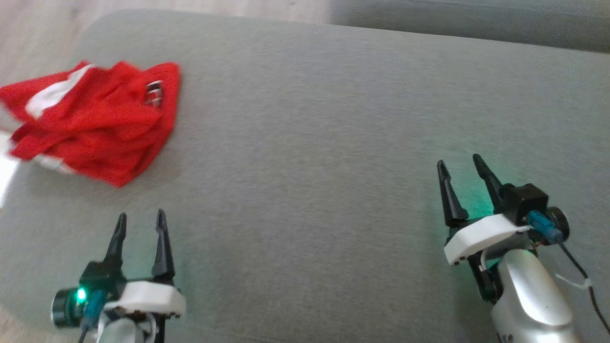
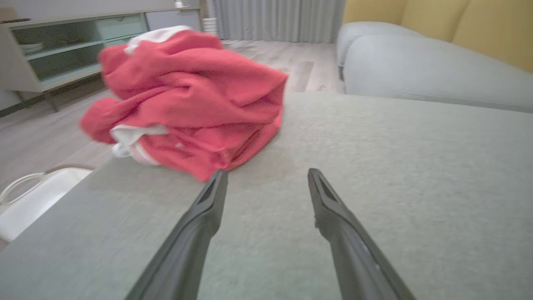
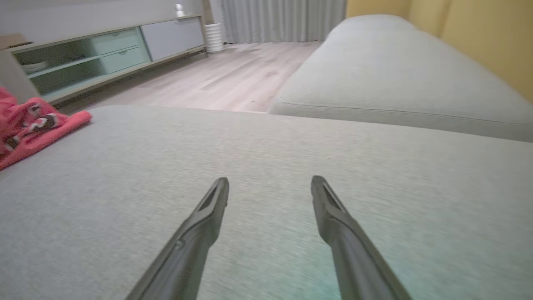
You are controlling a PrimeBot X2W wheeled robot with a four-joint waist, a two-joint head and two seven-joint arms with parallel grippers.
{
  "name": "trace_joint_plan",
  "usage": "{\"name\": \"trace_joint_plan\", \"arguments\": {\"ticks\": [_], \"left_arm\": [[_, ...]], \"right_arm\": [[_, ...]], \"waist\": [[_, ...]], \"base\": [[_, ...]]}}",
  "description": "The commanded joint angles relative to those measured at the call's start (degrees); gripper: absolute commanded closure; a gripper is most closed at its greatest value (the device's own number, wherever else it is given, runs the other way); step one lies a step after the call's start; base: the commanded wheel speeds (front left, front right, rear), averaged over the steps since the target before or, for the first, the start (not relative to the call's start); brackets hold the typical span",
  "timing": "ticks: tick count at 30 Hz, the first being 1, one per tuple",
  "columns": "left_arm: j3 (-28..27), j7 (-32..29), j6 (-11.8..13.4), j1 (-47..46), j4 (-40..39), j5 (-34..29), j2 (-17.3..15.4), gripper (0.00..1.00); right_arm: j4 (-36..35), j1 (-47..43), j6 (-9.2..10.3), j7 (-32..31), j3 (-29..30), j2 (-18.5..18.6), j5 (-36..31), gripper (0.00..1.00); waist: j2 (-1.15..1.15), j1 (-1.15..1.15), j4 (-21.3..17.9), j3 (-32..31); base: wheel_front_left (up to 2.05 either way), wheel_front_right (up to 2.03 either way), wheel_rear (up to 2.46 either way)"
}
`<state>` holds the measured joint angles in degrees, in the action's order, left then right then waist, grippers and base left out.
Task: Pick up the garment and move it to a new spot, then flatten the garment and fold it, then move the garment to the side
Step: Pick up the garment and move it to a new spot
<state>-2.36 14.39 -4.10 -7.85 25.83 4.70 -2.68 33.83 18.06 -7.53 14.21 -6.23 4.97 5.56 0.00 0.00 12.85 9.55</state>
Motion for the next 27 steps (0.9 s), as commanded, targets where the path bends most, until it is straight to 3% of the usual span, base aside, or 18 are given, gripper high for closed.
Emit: {"name": "trace_joint_plan", "arguments": {"ticks": [1,8,17,22,27], "left_arm": [[-2.88,0.61,-0.15,0.12,-0.95,0.45,-0.44,0.00],[-5.70,0.61,-0.18,2.12,-1.20,0.96,-0.34,0.00],[-9.17,0.61,-1.40,-1.34,-3.73,3.14,-0.49,0.00],[-9.33,0.61,-2.71,-8.30,-4.17,2.42,-5.06,0.00],[-7.28,0.61,-3.25,-17.15,0.83,2.99,-11.61,0.00]], "right_arm": [[-1.29,0.56,0.04,0.79,-2.07,-0.04,0.59,0.00],[-0.51,1.59,0.04,0.79,-5.19,-0.32,1.29,0.00],[-1.07,2.44,0.04,0.79,-7.11,0.69,1.80,0.00],[-2.70,3.22,0.04,0.79,-7.58,1.98,1.90,0.00],[-5.35,4.59,0.04,0.79,-8.30,2.93,1.69,0.00]], "waist": [[0.00,0.00,5.28,0.67],[0.00,0.00,9.44,1.23],[0.00,0.00,8.45,3.36],[0.00,0.00,6.97,5.90],[0.00,0.00,5.11,9.25]], "base": [[0.00,0.00,0.00],[0.00,0.00,0.00],[0.00,0.00,0.00],[0.00,0.00,0.00],[0.00,0.00,0.00]]}}
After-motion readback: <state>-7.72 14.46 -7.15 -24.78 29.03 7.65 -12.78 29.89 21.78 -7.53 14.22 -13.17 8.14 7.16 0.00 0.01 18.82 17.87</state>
